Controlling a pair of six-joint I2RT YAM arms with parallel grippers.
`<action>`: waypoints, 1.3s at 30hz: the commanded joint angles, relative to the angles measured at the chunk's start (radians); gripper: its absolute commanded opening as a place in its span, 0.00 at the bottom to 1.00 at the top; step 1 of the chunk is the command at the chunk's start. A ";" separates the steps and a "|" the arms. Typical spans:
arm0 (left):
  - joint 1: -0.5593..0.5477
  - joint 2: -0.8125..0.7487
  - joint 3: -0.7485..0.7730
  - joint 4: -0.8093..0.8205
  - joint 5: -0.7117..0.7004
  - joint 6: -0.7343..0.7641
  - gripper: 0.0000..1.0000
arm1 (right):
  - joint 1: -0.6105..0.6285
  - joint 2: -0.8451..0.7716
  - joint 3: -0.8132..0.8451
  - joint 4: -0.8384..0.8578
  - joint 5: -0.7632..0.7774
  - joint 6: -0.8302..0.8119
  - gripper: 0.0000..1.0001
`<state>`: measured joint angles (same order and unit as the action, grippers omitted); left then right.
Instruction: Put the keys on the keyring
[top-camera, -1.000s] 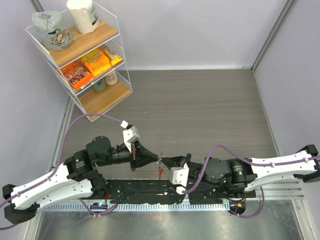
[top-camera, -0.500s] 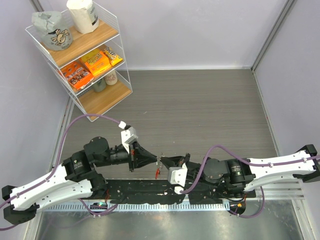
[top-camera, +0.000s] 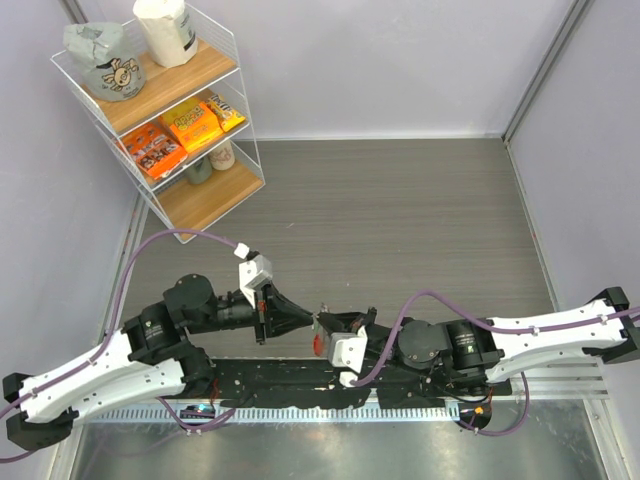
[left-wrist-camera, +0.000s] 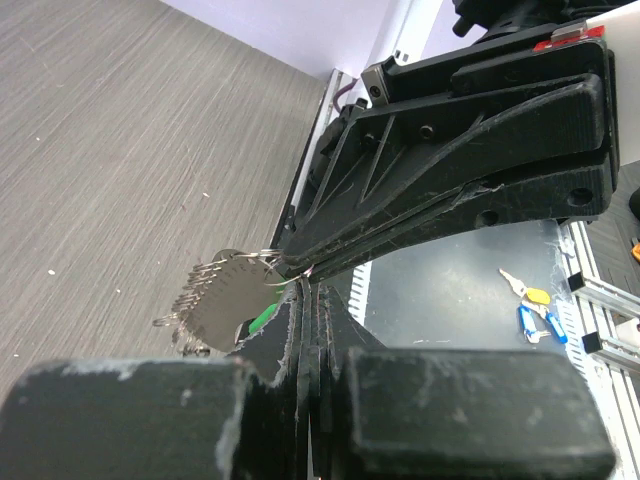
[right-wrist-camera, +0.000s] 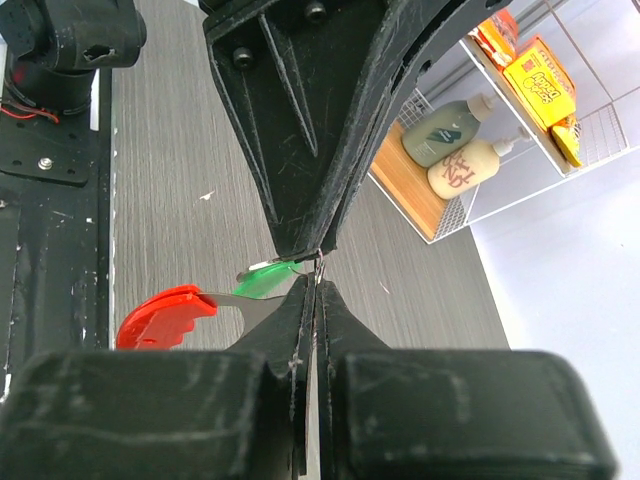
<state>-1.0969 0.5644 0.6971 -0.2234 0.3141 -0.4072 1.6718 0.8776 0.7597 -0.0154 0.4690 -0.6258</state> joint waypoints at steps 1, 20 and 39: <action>-0.001 -0.008 0.012 0.098 0.060 0.008 0.00 | 0.003 0.014 0.047 0.110 0.059 0.031 0.06; -0.003 0.087 0.136 0.013 0.083 -0.010 0.00 | 0.005 0.113 -0.215 0.877 0.200 -0.353 0.06; -0.003 0.146 0.159 0.033 0.166 -0.022 0.38 | -0.001 0.416 -0.266 1.635 0.158 -0.655 0.06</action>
<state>-1.0706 0.6853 0.8330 -0.2909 0.2920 -0.4026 1.6779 1.2716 0.4316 1.2919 0.7277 -1.2556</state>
